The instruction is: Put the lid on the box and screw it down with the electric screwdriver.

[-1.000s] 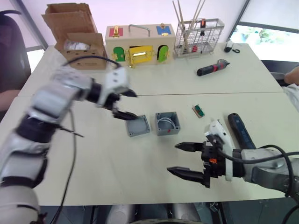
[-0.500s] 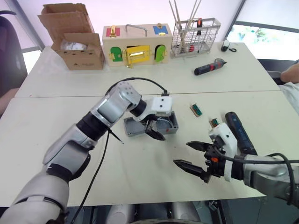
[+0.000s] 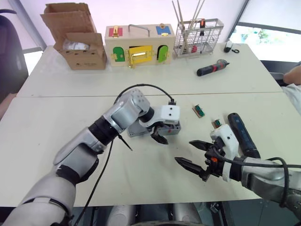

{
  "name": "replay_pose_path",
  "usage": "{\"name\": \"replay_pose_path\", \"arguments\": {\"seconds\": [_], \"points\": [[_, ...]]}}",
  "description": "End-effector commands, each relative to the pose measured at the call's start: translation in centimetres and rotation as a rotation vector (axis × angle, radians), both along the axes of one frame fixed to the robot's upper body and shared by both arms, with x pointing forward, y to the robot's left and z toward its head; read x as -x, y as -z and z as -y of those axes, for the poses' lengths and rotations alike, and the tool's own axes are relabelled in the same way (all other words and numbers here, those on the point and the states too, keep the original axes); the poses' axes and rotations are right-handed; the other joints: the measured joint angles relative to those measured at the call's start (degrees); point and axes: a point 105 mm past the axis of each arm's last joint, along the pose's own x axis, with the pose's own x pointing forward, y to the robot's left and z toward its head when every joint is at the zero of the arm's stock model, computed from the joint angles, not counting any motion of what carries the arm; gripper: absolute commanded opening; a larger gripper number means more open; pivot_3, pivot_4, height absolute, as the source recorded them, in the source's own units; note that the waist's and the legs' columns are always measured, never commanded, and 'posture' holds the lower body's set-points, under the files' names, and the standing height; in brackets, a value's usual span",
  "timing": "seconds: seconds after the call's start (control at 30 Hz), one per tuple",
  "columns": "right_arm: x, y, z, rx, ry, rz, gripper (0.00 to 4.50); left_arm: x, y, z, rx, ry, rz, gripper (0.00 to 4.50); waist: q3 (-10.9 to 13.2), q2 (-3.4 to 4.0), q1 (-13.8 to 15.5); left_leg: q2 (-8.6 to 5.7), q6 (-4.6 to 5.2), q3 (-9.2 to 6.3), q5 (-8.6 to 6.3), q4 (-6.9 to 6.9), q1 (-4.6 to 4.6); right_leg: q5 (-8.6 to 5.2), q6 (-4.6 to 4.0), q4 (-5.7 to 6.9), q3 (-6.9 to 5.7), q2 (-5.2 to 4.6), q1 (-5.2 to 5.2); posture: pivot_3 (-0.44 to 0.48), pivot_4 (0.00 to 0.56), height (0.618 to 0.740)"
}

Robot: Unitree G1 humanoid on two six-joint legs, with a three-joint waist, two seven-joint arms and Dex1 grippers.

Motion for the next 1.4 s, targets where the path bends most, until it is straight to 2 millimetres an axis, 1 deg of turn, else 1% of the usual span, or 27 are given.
{"name": "replay_pose_path", "arguments": {"seconds": [0.03,0.13,0.17,0.27,0.37,0.4,0.43,0.5,0.57,0.63,0.8,0.93,1.1,1.33,1.4], "points": [[-0.1,-0.9,-0.4,-0.017,-0.003,0.054,4.50,-0.5,-0.5,0.5,0.018,-0.019,0.032,1.74,0.0,0.00,0.0,0.00,0.00,0.00,0.00,0.00,0.00,0.00,0.00,0.00,0.00,0.00,0.00,0.000,0.150,0.737],[-0.1,-1.0,-0.5,-0.019,0.003,0.056,4.50,-0.6,-0.6,0.7,0.028,-0.029,0.027,0.19,0.0,0.00,0.0,0.00,0.00,0.00,0.00,0.00,-0.03,0.00,0.00,0.01,0.00,0.00,-0.05,0.000,0.150,0.737],[-0.1,-1.0,-0.5,-0.021,0.003,0.056,4.50,-0.6,-0.6,0.7,0.028,-0.029,0.028,0.09,0.0,0.00,0.0,0.00,0.00,0.00,0.00,0.00,-0.04,0.00,0.00,0.01,0.00,0.00,-0.05,0.000,0.150,0.737],[0.0,-0.9,-0.6,-0.025,0.003,0.054,4.50,-0.7,-0.8,0.6,0.029,-0.024,0.035,0.09,0.0,0.00,0.0,0.00,-0.10,0.00,0.06,0.00,-0.05,0.00,0.00,0.01,0.00,-0.01,-0.06,0.000,0.150,0.737],[0.2,-0.9,-0.5,-0.020,-0.005,0.049,4.50,-0.4,-1.5,0.6,0.048,0.001,0.020,0.09,0.0,0.00,0.0,0.00,-0.10,0.00,0.06,0.00,-0.05,0.00,0.01,0.01,0.00,-0.01,-0.07,0.000,0.150,0.737],[0.3,-0.9,-0.4,-0.016,-0.009,0.046,4.50,-0.2,-1.9,0.6,0.056,0.044,0.030,0.09,0.0,0.00,0.0,0.00,-0.10,0.00,0.06,0.00,-0.05,0.00,0.00,0.01,0.00,-0.01,-0.07,0.000,0.150,0.737],[0.4,-1.0,-0.2,-0.018,-0.013,0.043,4.50,0.1,-2.4,0.6,0.080,0.122,0.060,0.09,0.0,0.00,0.0,0.00,-0.10,0.00,0.06,0.00,-0.06,0.00,0.00,0.01,0.00,-0.01,-0.08,0.000,0.150,0.737],[0.7,-1.1,0.2,-0.023,-0.029,0.030,4.50,0.8,-3.0,0.0,0.088,0.283,0.109,0.09,0.0,0.01,0.0,0.00,-0.16,0.00,0.09,0.00,-0.11,0.00,0.00,0.01,0.00,-0.01,-0.13,0.000,0.150,0.737],[1.2,-1.1,0.5,-0.020,-0.045,0.011,4.50,1.0,-2.9,-0.6,0.064,0.372,0.110,0.09,0.0,0.01,0.0,0.00,-0.27,0.02,0.15,0.00,-0.14,0.00,0.00,0.01,0.00,-0.04,-0.18,0.000,0.150,0.737],[1.5,-1.0,0.7,-0.014,-0.055,-0.002,4.50,1.1,-2.9,-0.6,0.071,0.438,0.117,0.09,0.0,0.01,0.1,-0.01,-0.26,0.02,0.15,0.00,-0.14,0.00,0.00,0.00,-0.01,-0.04,-0.16,0.000,0.150,0.737],[1.5,-0.6,1.0,0.004,-0.039,0.003,4.50,1.1,-1.8,-0.6,0.020,0.579,0.166,0.09,0.0,0.01,0.0,-0.05,-0.06,0.02,0.03,0.04,-0.17,0.01,0.00,-0.01,-0.02,-0.06,-0.15,0.000,0.150,0.737],[1.6,-0.5,0.6,-0.004,-0.040,0.009,4.50,1.4,-1.3,-0.3,0.020,0.629,0.154,0.09,0.0,0.01,0.0,-0.05,-0.03,0.02,0.02,0.04,-0.18,0.01,0.01,0.02,-0.03,-0.05,-0.17,0.000,0.150,0.737],[1.6,-0.4,0.2,-0.016,-0.032,0.019,4.50,1.1,-0.8,-0.5,-0.008,0.673,0.189,0.09,0.0,0.01,0.0,-0.05,0.02,0.01,-0.01,0.06,-0.18,0.02,0.03,0.02,-0.04,-0.05,-0.17,0.000,0.150,0.737],[1.5,-0.2,-0.2,-0.027,-0.033,0.024,4.50,1.4,-0.6,-1.0,-0.015,0.692,0.163,0.09,0.0,0.01,-0.1,-0.05,0.02,0.01,-0.01,0.07,-0.18,0.03,0.05,0.03,-0.04,-0.04,-0.17,0.000,0.150,0.737],[1.2,-0.2,-0.3,-0.027,-0.032,0.032,4.50,1.6,-0.6,-1.0,-0.012,0.698,0.155,0.92,0.0,0.01,-0.1,-0.05,0.02,0.00,-0.01,0.08,-0.18,0.03,0.05,0.03,-0.04,-0.04,-0.17,0.000,0.150,0.737]]}}
